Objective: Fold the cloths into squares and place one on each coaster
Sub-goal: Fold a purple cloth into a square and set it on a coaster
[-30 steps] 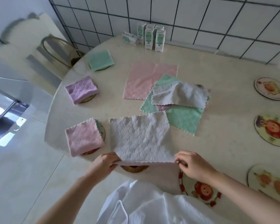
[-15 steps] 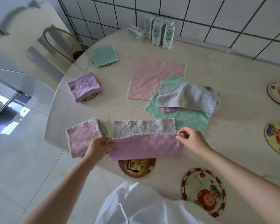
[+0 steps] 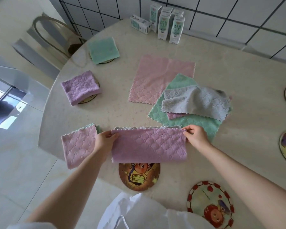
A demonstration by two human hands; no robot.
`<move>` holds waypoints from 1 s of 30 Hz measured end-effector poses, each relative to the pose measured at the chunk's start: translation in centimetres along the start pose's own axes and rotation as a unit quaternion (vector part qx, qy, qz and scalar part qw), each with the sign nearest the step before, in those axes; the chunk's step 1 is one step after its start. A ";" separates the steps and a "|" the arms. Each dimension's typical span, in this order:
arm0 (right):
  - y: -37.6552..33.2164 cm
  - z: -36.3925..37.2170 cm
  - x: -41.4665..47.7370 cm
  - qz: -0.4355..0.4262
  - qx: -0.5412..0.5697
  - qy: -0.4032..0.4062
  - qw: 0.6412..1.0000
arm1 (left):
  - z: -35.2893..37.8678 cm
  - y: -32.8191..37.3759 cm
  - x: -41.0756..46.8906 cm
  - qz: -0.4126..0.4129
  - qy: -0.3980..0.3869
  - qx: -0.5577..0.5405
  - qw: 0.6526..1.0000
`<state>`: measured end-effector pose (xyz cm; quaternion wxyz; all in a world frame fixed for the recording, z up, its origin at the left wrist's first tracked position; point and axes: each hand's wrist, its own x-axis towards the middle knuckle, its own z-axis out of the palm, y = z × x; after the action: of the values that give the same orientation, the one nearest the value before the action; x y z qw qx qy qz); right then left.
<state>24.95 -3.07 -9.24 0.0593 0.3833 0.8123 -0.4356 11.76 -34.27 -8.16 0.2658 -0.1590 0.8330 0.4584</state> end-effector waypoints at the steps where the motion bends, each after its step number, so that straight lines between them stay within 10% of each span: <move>1: 0.0 0.0 0.1 0.003 0.000 0.002 1.000 | 0.1 0.1 0.3 0.000 0.002 0.002 1.000; 22: -0.3 0.0 0.9 0.010 -0.051 0.055 0.997 | 0.3 1.5 1.8 0.028 0.068 0.057 0.996; 30: -0.9 1.9 -6.7 -0.268 -0.219 0.017 0.938 | 3.2 -1.2 -5.3 0.300 0.082 0.275 0.909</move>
<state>28.55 -8.62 -6.92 0.0095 0.1365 0.9610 -0.2401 17.60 -32.13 -7.28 0.0790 0.1411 0.9535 0.2544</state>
